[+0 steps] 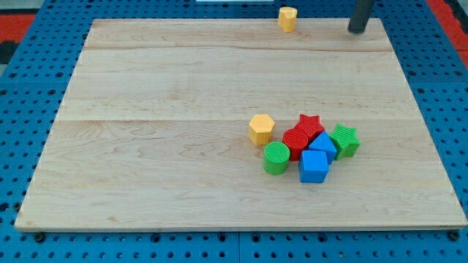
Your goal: Push the yellow heart diagonally top left of the yellow hexagon
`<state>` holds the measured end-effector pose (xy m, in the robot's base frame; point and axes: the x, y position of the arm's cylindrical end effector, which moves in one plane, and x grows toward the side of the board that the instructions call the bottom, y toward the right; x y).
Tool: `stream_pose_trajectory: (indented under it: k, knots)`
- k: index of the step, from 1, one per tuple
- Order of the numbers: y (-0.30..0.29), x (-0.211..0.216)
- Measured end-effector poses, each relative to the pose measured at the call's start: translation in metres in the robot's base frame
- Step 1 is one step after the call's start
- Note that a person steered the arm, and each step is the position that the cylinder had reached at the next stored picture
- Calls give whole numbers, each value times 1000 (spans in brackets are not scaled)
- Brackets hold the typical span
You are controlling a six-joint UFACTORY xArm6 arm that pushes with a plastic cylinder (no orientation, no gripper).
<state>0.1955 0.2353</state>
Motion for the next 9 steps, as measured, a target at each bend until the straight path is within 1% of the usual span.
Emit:
stream_pose_trajectory:
  k: [1,2,3,4,5,6,7,8,9]
  knots:
    - [-8,-4]
    - [-114,-3]
    - [-236,0]
    - [-367,75]
    - [-451,64]
    - [-472,50]
    - [-361,77]
    - [-242,44]
    - [-115,41]
